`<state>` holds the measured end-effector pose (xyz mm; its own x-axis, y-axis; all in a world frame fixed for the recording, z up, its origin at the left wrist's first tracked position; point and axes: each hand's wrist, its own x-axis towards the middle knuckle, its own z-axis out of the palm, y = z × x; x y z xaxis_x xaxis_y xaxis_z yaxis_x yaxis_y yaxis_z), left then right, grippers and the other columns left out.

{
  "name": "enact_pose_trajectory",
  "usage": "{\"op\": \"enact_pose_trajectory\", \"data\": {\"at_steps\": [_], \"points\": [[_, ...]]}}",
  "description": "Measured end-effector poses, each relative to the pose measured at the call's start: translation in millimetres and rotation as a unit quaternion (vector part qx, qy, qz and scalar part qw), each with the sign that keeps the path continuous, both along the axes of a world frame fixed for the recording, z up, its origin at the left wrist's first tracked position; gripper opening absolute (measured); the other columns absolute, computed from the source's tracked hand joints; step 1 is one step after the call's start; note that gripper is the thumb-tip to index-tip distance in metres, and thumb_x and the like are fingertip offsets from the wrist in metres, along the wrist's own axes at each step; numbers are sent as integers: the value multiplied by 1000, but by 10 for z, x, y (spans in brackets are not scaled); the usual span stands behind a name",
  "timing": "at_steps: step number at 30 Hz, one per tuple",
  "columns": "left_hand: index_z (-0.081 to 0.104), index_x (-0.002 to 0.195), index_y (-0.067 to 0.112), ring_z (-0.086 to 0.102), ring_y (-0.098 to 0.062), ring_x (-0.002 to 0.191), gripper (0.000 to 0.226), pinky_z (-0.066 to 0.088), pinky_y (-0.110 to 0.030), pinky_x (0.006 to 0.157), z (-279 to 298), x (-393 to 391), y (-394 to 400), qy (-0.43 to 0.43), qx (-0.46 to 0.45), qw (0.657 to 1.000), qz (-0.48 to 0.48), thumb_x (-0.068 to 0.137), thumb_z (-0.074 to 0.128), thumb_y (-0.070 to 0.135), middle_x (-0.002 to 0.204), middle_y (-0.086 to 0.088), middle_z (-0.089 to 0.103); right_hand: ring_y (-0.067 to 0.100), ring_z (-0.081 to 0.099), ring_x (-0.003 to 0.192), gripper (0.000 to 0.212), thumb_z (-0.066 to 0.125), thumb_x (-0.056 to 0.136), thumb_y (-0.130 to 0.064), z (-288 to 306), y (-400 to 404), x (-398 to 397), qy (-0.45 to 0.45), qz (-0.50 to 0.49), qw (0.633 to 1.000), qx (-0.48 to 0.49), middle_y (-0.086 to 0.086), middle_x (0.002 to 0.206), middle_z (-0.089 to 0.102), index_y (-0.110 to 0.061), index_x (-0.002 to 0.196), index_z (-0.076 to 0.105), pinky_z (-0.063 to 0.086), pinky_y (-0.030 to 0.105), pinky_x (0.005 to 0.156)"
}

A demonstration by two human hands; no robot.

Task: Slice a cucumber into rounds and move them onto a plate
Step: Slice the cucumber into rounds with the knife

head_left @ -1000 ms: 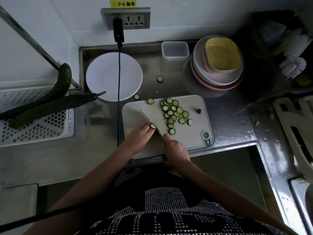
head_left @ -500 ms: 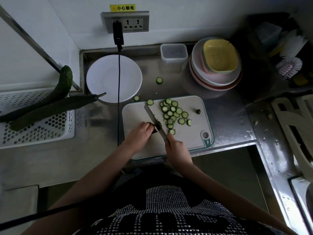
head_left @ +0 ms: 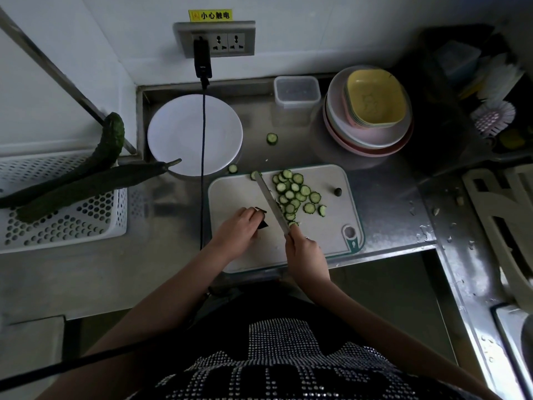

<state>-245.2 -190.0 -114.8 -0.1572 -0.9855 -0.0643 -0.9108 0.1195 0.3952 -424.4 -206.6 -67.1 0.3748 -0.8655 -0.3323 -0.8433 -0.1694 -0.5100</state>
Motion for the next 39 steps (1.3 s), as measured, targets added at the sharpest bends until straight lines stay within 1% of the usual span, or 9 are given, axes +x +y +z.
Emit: {"op": "enact_pose_trajectory", "data": {"at_steps": [2, 6, 9, 12, 16, 20, 24, 34, 39], "points": [[55, 107, -2, 58, -36, 85, 50, 53, -43, 53, 9, -6, -8, 6, 11, 1000, 10, 61, 76, -2, 92, -19, 60, 38, 56, 61, 11, 37, 100, -18, 5, -4, 12, -4, 3, 1000, -7, 15, 66, 56, -11, 94, 42, 40, 37, 52], [53, 114, -4, 53, -35, 95, 46, 50, -44, 65, 21, -10, -74, 13, 38, 999, 18, 71, 66, 0, 100, -20, 56, 39, 56, 61, 11, 38, 100, -19, -4, -9, 35, -6, 10, 1000, -14, 19, 69, 60, -10, 95, 42, 41, 38, 52], [58, 98, 1, 51, -33, 96, 25, 47, -42, 69, 65, -28, -131, 16, 67, 998, -1, 74, 61, 5, 99, -16, 53, 40, 56, 63, 11, 37, 99, -18, -8, -19, 36, -8, 3, 1000, -8, 18, 69, 59, -10, 96, 43, 43, 40, 53], [53, 92, 7, 50, -27, 95, 16, 42, -36, 70, 97, -51, -175, 17, 94, 995, 12, 78, 59, 11, 98, -11, 52, 40, 56, 63, 11, 37, 99, -19, -10, -22, 31, -11, -4, 1000, -2, 17, 69, 58, -10, 94, 42, 43, 40, 54], [52, 92, 4, 50, -29, 92, 19, 41, -36, 67, 50, -41, -145, 37, 63, 997, 19, 75, 61, 6, 95, -13, 52, 41, 55, 62, 12, 38, 100, -20, -15, -19, 29, -15, 3, 1000, -6, 19, 69, 59, -11, 93, 41, 41, 40, 53], [59, 83, 1, 55, -32, 78, 22, 48, -40, 58, -20, 21, -34, 44, 12, 999, 5, 65, 70, -5, 84, -14, 54, 41, 57, 66, 11, 39, 100, -21, -38, -2, 49, -2, 18, 1000, 7, 20, 72, 61, -13, 92, 39, 45, 41, 56], [61, 87, 1, 56, -31, 79, 30, 52, -39, 57, -21, 41, 5, 46, -1, 999, 1, 60, 74, -6, 85, -13, 56, 42, 59, 72, 13, 38, 100, -24, -62, 15, 61, 23, 35, 999, 14, 21, 78, 63, -11, 99, 42, 47, 43, 59], [62, 101, -4, 56, -37, 97, 37, 53, -47, 73, -23, 36, 35, 40, 11, 999, 27, 65, 73, -4, 100, -19, 59, 41, 61, 75, 15, 36, 101, -23, -110, 34, 118, 63, 80, 995, 2, 21, 83, 64, -10, 108, 42, 40, 38, 57], [61, 103, -4, 56, -37, 100, 37, 53, -46, 77, -38, 45, 35, 40, 17, 999, 31, 68, 73, -2, 103, -20, 59, 41, 61, 74, 16, 36, 101, -22, -120, 29, 144, 65, 85, 994, 1, 21, 82, 64, -10, 109, 41, 47, 42, 61]]}}
